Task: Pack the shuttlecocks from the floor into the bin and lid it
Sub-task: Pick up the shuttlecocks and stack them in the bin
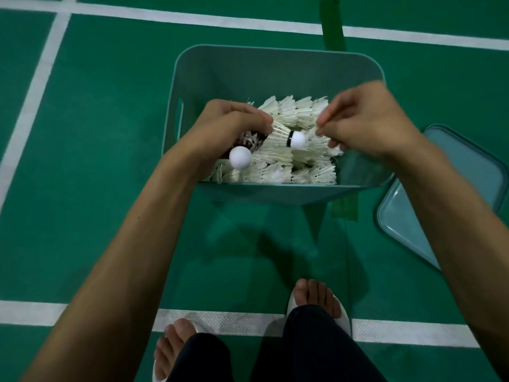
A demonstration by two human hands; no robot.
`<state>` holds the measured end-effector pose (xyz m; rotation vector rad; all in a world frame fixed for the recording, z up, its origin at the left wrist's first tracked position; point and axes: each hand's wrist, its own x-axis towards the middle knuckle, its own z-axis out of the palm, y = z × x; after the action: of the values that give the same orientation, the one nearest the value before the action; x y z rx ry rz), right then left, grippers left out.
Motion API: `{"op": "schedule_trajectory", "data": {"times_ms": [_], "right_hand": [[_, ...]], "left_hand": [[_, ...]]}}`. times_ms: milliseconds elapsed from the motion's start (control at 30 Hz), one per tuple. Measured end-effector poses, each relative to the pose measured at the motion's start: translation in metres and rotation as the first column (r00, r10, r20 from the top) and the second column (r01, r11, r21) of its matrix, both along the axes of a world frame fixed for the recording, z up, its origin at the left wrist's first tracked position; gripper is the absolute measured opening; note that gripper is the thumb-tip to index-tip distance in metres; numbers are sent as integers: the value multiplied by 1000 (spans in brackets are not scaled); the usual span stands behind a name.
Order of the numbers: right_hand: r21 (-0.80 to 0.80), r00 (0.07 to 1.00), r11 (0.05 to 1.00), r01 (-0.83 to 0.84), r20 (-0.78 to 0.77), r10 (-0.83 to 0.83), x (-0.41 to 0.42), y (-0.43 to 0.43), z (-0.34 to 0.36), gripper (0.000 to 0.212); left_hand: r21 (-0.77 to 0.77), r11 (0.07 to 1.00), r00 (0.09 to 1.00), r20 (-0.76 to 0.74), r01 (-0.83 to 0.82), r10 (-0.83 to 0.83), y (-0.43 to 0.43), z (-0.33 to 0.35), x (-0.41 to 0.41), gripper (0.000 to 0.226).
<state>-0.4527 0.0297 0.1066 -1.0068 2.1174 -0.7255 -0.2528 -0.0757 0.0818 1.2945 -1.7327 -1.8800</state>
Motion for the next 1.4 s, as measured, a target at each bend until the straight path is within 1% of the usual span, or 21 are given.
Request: {"op": "schedule_trajectory", "data": {"times_ms": [33,67,133,200,267,300,367,433,500,600,667,767,833,867,933,1033,1133,1200,1267,1333,1400], "right_hand": [[-53,998,998,-29,62,32,2,-4,2,14],[-71,987,995,-69,143,79,5,-8,3,21],[-43,944,983,-176,274,181,12,-13,2,31],[-21,916,973,-232,331,225,14,-13,2,26],[-45,910,976,-211,356,213,11,-9,-1,17],[-56,913,980,-191,358,199,9,-7,-1,17],[-56,940,989,-140,306,151,6,-2,0,19],[-24,982,994,-107,153,109,4,2,1,17],[31,996,996,-86,-1,86,3,5,-1,17],[101,988,994,-32,-148,47,8,7,-7,20],[157,983,987,-16,-177,44,15,6,-12,19],[234,992,972,-2,-123,31,26,3,-19,14],[251,997,967,38,-68,-22,34,-1,-22,8],[253,998,966,59,-34,-52,37,-3,-24,9],[265,994,961,78,52,-95,40,-8,-28,18],[345,982,938,32,164,-94,36,-10,-30,26],[379,952,925,14,279,-128,30,-7,-29,20],[363,922,931,47,343,-181,28,-5,-29,13],[340,897,937,79,385,-215,28,-6,-31,12],[352,890,935,53,408,-204,30,-6,-34,12],[375,888,927,-17,433,-159,34,-7,-36,12]], "left_hand": [[-8,998,998,-22,64,-64,2,2,-1,10],[-11,993,991,-59,120,-120,3,4,-3,8],[-25,981,973,-125,191,-193,5,6,-5,9],[-47,973,963,-143,226,-230,5,6,-6,12],[-41,971,957,-165,235,-238,3,4,-6,15],[-29,975,958,-177,223,-224,3,3,-6,18],[-17,990,975,-169,141,-142,3,-3,-8,31],[-51,998,995,-87,39,-43,5,-10,-11,51],[-69,997,1000,-7,-30,30,6,-13,-12,68],[20,996,996,7,-87,86,3,-12,-7,78],[84,987,991,24,-133,132,4,-9,-5,80],[113,973,977,95,-201,191,6,-6,-5,87],[156,960,971,88,-234,222,5,-5,-6,94],[180,951,968,75,-249,240,4,-5,-6,98],[205,940,962,54,-272,267,3,-4,-6,102],[146,959,969,18,-244,245,3,-6,-6,88],[93,969,972,-30,-228,232,2,-8,-7,74],[90,971,971,-65,-222,229,2,-9,-9,72],[79,975,975,-75,-205,211,3,-9,-11,71],[66,978,976,-74,-200,204,4,-10,-12,69],[47,979,977,-68,-200,203,4,-11,-12,68]]}}
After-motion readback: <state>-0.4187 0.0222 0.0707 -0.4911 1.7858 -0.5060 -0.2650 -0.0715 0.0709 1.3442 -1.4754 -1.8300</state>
